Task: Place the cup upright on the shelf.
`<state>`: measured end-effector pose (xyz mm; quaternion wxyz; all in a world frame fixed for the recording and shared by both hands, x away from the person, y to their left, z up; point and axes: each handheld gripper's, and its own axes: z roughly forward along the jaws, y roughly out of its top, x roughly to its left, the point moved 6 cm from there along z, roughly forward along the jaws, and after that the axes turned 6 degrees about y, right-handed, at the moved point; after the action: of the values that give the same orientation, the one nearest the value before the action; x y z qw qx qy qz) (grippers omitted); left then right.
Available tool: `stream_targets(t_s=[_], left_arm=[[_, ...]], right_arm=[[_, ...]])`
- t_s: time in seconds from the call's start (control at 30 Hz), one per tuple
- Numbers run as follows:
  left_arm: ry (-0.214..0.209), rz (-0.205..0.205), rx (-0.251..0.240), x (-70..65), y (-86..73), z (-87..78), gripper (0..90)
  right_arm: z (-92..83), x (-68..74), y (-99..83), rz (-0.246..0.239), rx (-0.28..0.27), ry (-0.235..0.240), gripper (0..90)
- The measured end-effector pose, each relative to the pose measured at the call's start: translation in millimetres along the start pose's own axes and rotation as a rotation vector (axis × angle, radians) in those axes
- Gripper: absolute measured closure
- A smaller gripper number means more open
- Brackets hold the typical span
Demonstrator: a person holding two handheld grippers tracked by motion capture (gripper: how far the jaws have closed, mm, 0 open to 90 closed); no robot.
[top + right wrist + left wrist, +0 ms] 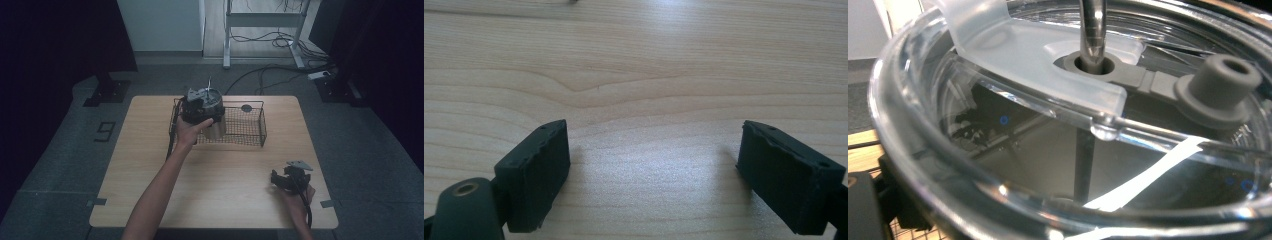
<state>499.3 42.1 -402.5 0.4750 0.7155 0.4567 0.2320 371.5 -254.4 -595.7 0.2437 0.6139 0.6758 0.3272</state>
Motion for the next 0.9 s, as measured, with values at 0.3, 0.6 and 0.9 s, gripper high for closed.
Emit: stream_targets(t_s=[0.3, 0.6, 0.9], left_arm=[[0.020, 0.012, 0.008, 4.4, 3.9, 11.5, 3.7], [0.037, -0.004, 0.015, 13.3, 6.8, 25.8, 3.7], [0.047, -0.020, 0.022, 17.3, 6.4, 42.9, 3.7]], right_arm=[[-0.1, 0.2, 0.0, 0.002, 0.001, 0.000, 13.1], [0.0, 0.1, 0.0, 0.000, 0.001, 0.002, 13.1], [0.1, -0.1, 0.1, -0.002, 0.000, 0.001, 13.2]])
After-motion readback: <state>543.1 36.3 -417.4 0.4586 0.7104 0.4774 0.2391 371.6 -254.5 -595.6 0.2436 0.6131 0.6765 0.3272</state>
